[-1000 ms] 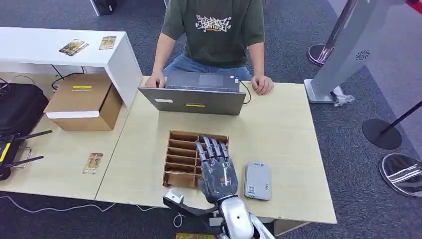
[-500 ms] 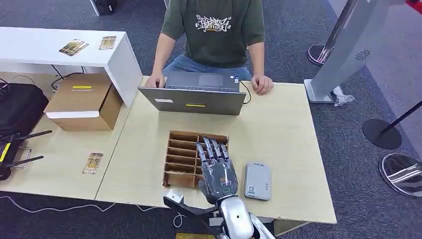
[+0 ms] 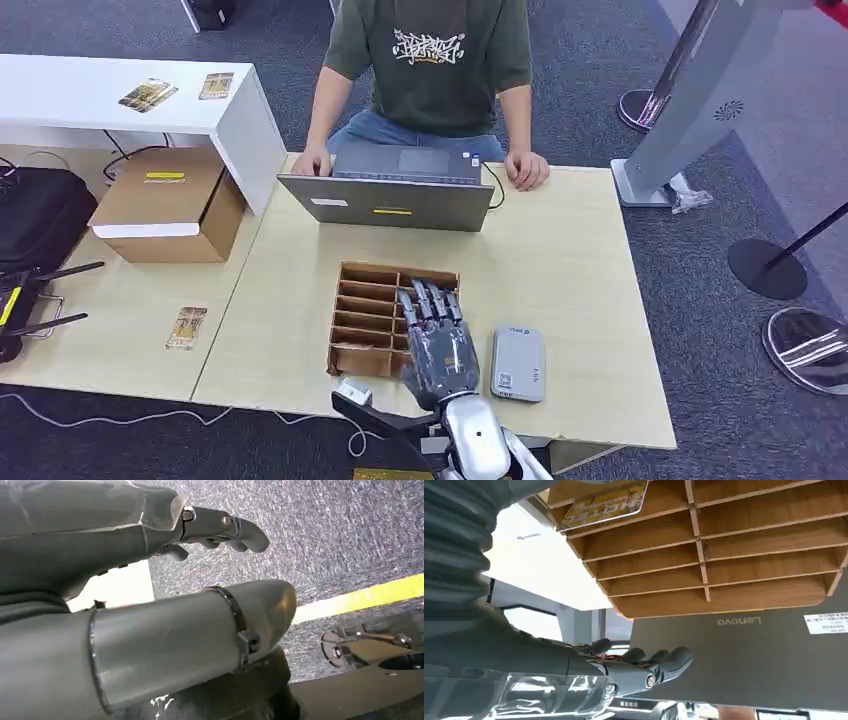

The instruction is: Pass the card to the sensor for recognition and then transmit it.

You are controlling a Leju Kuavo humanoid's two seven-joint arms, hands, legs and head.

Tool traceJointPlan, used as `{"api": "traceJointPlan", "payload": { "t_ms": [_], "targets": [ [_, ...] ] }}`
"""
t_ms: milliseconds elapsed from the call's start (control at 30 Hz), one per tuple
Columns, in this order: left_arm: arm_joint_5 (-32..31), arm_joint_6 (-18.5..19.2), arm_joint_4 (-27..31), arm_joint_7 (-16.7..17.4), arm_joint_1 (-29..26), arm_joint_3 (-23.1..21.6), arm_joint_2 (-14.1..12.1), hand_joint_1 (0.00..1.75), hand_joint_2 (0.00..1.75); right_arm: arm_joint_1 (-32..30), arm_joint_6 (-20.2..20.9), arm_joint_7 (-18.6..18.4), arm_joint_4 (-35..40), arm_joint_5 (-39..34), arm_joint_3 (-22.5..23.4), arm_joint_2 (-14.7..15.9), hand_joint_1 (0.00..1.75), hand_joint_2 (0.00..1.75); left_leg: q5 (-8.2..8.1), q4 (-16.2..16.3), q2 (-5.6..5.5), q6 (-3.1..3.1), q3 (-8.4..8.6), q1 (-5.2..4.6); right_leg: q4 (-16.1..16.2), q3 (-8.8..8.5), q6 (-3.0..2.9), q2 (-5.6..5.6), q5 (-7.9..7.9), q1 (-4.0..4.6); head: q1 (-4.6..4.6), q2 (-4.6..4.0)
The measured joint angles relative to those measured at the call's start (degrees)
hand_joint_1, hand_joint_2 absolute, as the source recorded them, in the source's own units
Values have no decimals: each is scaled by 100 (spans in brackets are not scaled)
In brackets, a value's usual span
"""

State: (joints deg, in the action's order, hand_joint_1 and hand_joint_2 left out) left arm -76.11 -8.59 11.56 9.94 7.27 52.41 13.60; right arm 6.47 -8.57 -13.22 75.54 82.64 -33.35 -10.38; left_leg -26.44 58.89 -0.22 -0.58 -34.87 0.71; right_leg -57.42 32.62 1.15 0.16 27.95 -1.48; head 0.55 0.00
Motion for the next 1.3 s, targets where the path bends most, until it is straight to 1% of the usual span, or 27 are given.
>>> {"api": "traceJointPlan", "payload": {
  "t_ms": [233,500,1033,1300],
  "targets": [
    [63,-52,0,2,-1,0,0,0,0,-10,35,-72,-35,7,33,-4,0,175,0,0,1,0,0,0,0,1,0,2,0,0,0,0],
    [83,-103,0,57,3,0,20,0,0,-47,-24,-240,-109,131,147,-4,0,175,0,0,2,0,0,0,0,2,0,2,0,0,0,0],
    [57,-50,0,-48,-9,0,-2,0,0,-154,-79,-398,-170,223,499,4,0,175,0,0,4,0,0,0,0,4,0,4,0,0,0,0],
    [61,-48,0,-88,-16,0,-13,0,0,-188,-52,-409,-125,223,568,4,0,175,0,0,6,0,0,0,0,5,0,6,0,0,0,0]
  ]
}}
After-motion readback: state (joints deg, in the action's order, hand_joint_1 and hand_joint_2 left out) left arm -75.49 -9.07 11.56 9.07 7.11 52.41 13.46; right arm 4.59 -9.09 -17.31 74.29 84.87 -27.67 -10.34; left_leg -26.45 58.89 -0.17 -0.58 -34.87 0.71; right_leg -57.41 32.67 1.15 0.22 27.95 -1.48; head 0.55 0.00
